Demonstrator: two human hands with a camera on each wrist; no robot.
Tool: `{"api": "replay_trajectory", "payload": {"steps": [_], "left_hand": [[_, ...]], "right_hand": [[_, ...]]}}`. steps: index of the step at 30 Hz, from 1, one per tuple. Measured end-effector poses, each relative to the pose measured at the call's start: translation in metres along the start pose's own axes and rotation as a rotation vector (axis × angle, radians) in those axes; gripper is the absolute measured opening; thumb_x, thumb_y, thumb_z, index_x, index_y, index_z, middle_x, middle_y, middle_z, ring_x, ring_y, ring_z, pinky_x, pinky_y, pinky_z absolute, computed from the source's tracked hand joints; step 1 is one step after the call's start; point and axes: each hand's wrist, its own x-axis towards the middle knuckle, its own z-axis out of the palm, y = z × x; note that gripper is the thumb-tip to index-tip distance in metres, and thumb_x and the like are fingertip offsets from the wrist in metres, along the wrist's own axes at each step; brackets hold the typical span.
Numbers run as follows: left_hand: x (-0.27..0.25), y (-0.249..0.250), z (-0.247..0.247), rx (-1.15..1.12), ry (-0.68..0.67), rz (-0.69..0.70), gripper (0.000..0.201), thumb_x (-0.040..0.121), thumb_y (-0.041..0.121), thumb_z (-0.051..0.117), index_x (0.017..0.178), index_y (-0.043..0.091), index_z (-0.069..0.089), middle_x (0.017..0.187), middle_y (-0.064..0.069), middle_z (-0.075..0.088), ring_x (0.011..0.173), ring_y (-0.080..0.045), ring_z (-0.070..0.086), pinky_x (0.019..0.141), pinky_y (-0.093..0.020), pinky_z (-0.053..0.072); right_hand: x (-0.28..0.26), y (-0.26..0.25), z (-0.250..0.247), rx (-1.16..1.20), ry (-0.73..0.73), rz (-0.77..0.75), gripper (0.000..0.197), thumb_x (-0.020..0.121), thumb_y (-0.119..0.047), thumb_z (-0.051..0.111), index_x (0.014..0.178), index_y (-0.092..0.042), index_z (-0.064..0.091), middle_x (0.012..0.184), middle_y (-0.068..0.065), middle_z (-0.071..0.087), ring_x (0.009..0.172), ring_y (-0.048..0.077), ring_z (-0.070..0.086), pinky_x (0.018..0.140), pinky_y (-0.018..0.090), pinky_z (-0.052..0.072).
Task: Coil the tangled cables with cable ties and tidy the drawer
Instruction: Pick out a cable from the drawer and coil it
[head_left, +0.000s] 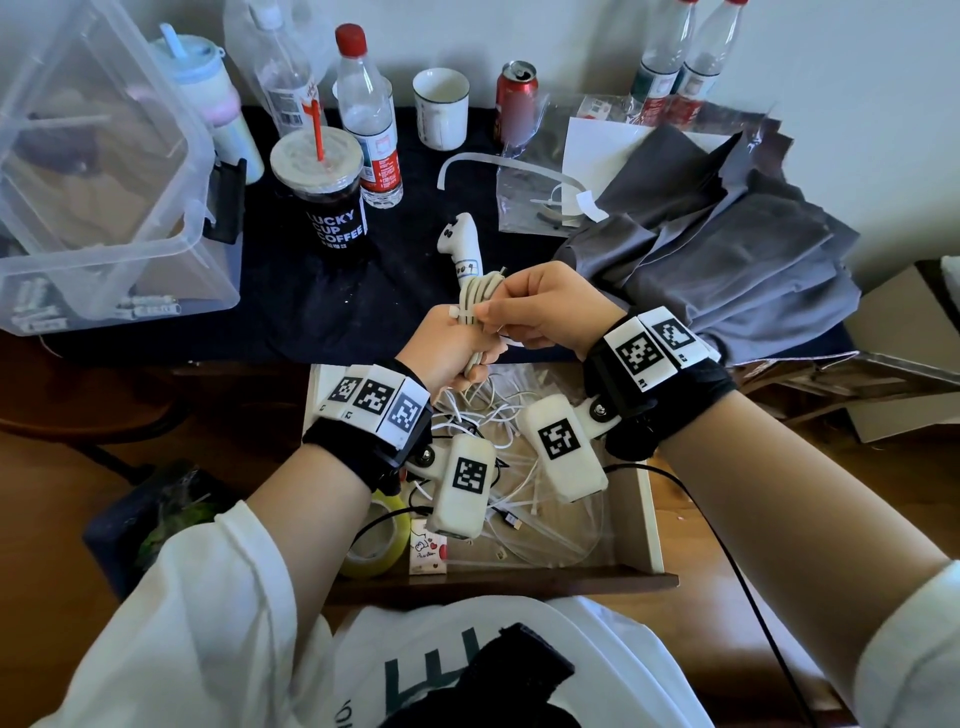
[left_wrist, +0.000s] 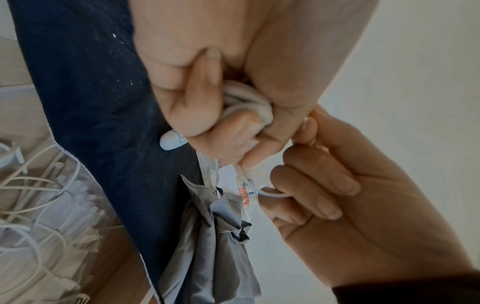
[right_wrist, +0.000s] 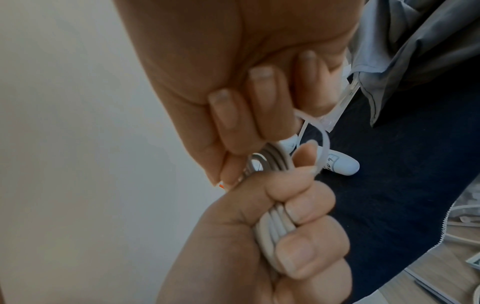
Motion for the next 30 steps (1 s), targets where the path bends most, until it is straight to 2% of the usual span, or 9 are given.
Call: {"api": "replay_trajectory", "payload": {"steps": [7, 12, 17, 24, 30], "left_hand": [[0.0017, 0.0019, 0.0025, 0.023, 0.011, -0.008, 0.027, 0.088, -0.01, 0.041, 0.069, 0.01, 0.042, 0.054, -0.004, 0.039, 0.03, -0.007, 0.034, 0.031, -0.011, 0.02], [0.0022, 0.0044, 0.0047, 0.072, 0.042, -0.024, 0.026, 0.089, -0.008, 0.041, 0.069, 0.009, 0.042, 0.054, -0.004, 0.039, 0.029, -0.006, 0.032, 0.03, -0.01, 0.019], [0.0022, 0.0046, 0.0053, 0.093, 0.064, -0.033, 0.025, 0.088, -0.007, 0.044, 0.068, 0.009, 0.044, 0.058, -0.006, 0.04, 0.029, -0.007, 0.033, 0.031, -0.011, 0.02], [0.0019, 0.0031, 0.0051, 0.106, 0.062, -0.033, 0.026, 0.089, -0.006, 0.043, 0.068, 0.01, 0.043, 0.057, -0.004, 0.037, 0.029, -0.006, 0.032, 0.03, -0.012, 0.019], [0.0069, 0.0003, 0.0097, 0.274, 0.15, -0.031, 0.025, 0.088, -0.007, 0.045, 0.068, 0.008, 0.042, 0.053, -0.004, 0.037, 0.032, -0.01, 0.032, 0.031, -0.012, 0.019]], "right_hand": [[0.0, 0.0017, -0.0009, -0.015, 0.045, 0.02, 0.03, 0.085, 0.0, 0.06, 0.057, -0.002, 0.053, 0.04, -0.003, 0.04, 0.034, 0.005, 0.029, 0.037, 0.013, 0.021], [-0.0008, 0.0018, 0.0003, -0.029, 0.053, 0.018, 0.028, 0.086, -0.001, 0.06, 0.058, -0.001, 0.055, 0.048, 0.005, 0.039, 0.034, 0.005, 0.029, 0.037, 0.013, 0.023], [-0.0008, 0.0026, 0.0005, -0.016, 0.062, 0.035, 0.029, 0.084, 0.001, 0.06, 0.056, -0.001, 0.056, 0.039, -0.002, 0.039, 0.033, 0.006, 0.028, 0.036, 0.014, 0.022], [-0.0014, 0.002, 0.0036, -0.053, 0.108, 0.038, 0.031, 0.082, 0.001, 0.062, 0.052, -0.004, 0.055, 0.042, 0.002, 0.041, 0.032, 0.007, 0.029, 0.035, 0.014, 0.025], [-0.0006, 0.0071, 0.007, -0.006, 0.11, -0.013, 0.031, 0.082, -0.005, 0.067, 0.052, -0.005, 0.056, 0.037, -0.003, 0.039, 0.035, 0.007, 0.029, 0.036, 0.014, 0.025]]}}
